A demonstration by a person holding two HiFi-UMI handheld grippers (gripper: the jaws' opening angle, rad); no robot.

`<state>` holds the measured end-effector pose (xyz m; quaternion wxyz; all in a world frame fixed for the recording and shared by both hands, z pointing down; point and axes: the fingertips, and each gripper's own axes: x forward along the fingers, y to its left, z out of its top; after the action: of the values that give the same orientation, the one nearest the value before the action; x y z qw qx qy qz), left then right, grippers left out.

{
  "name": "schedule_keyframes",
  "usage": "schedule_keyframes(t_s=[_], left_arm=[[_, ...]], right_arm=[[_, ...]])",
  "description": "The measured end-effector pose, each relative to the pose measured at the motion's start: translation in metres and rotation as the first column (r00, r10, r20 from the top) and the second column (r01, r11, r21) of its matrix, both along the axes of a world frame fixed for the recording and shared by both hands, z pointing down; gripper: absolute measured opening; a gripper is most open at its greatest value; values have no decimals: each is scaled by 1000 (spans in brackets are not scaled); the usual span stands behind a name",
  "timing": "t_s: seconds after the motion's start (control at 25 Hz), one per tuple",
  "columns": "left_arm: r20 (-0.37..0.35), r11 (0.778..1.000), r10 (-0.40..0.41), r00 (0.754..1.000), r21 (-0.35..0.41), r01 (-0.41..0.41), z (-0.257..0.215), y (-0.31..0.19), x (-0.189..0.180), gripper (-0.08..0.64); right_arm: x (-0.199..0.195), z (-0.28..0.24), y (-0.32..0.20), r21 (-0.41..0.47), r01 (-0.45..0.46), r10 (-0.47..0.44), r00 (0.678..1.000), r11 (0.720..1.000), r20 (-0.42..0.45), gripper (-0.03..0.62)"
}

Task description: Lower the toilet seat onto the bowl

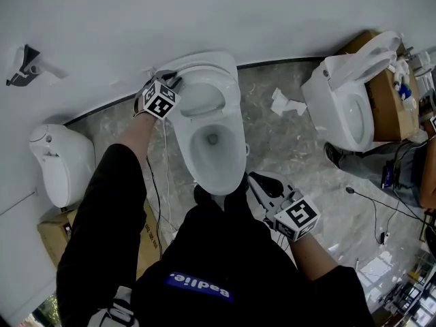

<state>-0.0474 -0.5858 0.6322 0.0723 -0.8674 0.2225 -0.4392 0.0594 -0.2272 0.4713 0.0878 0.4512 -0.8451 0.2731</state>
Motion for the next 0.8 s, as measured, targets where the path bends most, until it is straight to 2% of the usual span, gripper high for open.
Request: schedule_keyframes(t_s=[0.16,0.4,0.8], left_arm=[[-7,1000,26,1000,7,-26,-4,14,1,95],[-72,1000,29,997,10,-28,-10,44,0,94],[-154,993,114,981,-14,-118,-11,103,-5,94]], right_arm=[[-14,-4,1,16,8,-8,1000,1000,10,29],[-40,-10,2,55,13,-13,1000,998,7,29],[-86,-23,16,68,4,-3,1000,998,-15,28]])
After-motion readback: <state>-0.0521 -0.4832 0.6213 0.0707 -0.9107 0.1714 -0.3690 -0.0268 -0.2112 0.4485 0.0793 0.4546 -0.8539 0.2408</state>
